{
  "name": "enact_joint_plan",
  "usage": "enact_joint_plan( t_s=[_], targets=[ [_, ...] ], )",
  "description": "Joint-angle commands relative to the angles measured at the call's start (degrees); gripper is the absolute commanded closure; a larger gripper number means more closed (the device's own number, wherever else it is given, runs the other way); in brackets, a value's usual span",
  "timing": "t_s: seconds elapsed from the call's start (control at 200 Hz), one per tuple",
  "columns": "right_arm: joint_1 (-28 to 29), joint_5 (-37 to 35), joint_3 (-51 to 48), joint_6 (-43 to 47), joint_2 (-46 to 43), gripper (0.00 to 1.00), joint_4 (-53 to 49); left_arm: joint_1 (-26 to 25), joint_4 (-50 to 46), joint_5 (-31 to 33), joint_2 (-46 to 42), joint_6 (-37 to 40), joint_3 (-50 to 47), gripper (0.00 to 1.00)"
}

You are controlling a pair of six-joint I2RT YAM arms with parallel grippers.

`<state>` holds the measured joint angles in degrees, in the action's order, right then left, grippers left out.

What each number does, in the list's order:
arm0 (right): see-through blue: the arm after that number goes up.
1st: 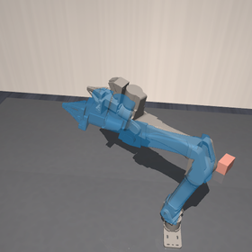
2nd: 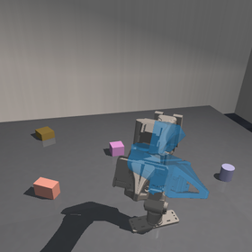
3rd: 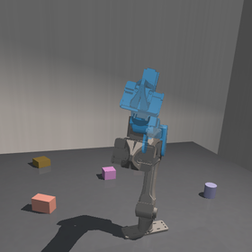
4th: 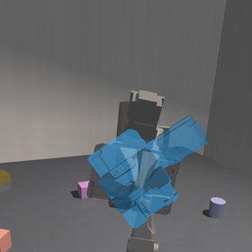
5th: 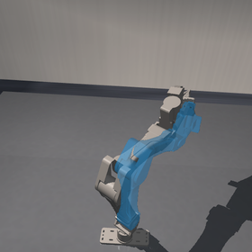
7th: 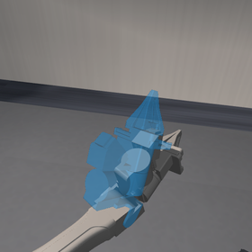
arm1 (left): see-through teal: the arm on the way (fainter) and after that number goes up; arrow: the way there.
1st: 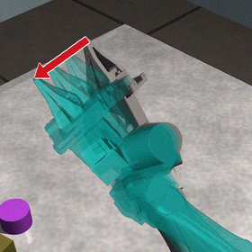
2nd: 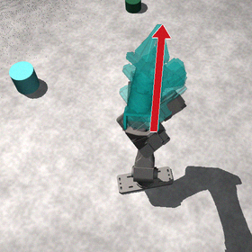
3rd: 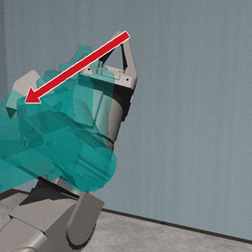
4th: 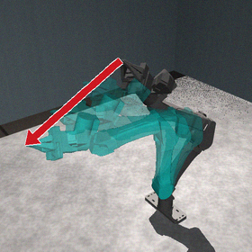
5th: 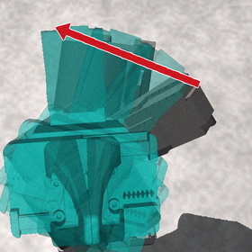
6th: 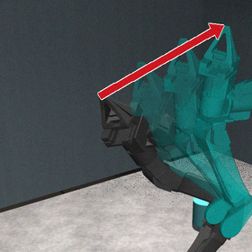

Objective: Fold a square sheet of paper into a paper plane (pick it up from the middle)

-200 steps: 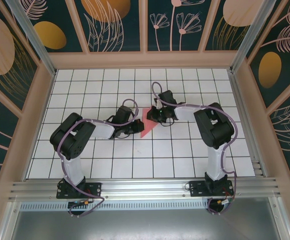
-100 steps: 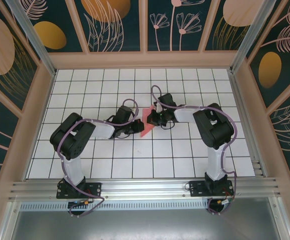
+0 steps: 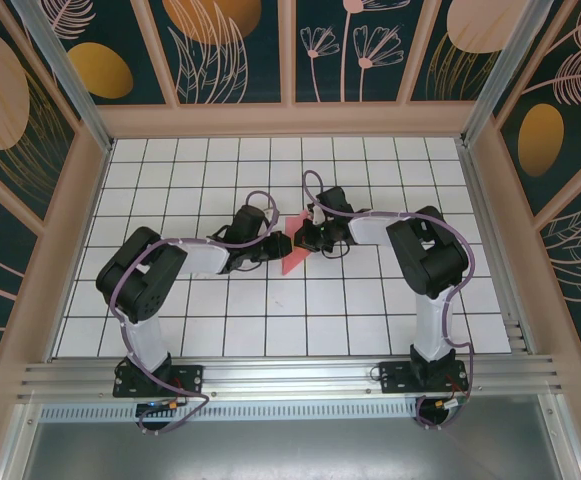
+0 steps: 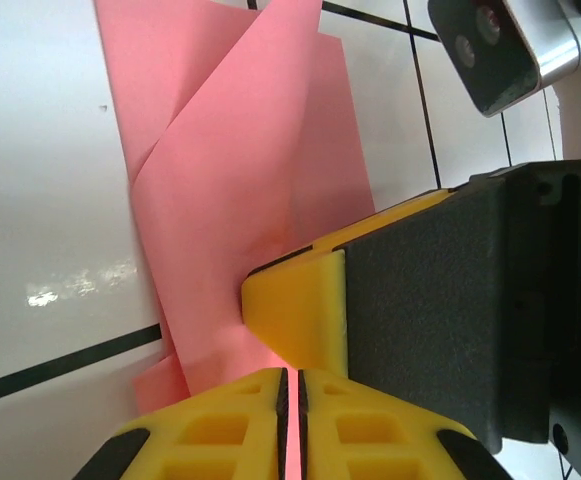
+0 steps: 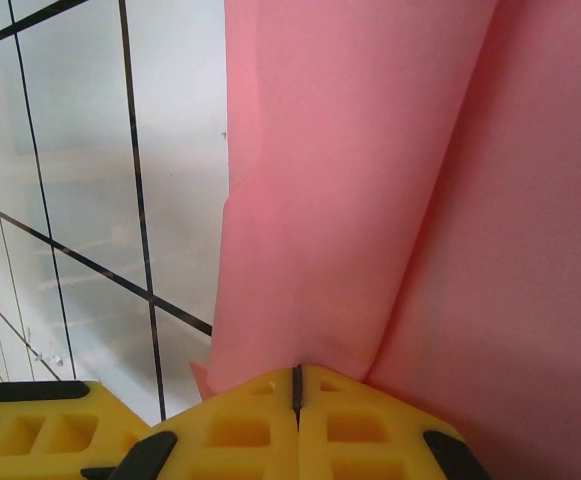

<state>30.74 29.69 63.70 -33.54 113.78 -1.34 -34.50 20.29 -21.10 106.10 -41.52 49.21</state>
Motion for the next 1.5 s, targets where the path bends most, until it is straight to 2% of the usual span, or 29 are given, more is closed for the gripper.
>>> enact_joint_plan(
  t_s=[0.0, 0.605, 1.496],
  targets=[
    [0.13, 0.25, 0.11, -0.22, 2.25, 0.95, -0.52, -0.46, -2.58, -1.16, 2.16, 1.73, 1.35, 0.87],
    [-3.59, 0.45, 4.18, 2.95, 4.87, 0.94, 0.29, -0.64, -12.20, 5.93, 3.89, 6.68, -1.04, 0.91],
    [-10.58, -3.54, 19.04, 4.54, 14.37, 0.94, -4.13, -0.60, -12.78, 5.45, 4.55, 7.14, -1.86, 0.93]
  ],
)
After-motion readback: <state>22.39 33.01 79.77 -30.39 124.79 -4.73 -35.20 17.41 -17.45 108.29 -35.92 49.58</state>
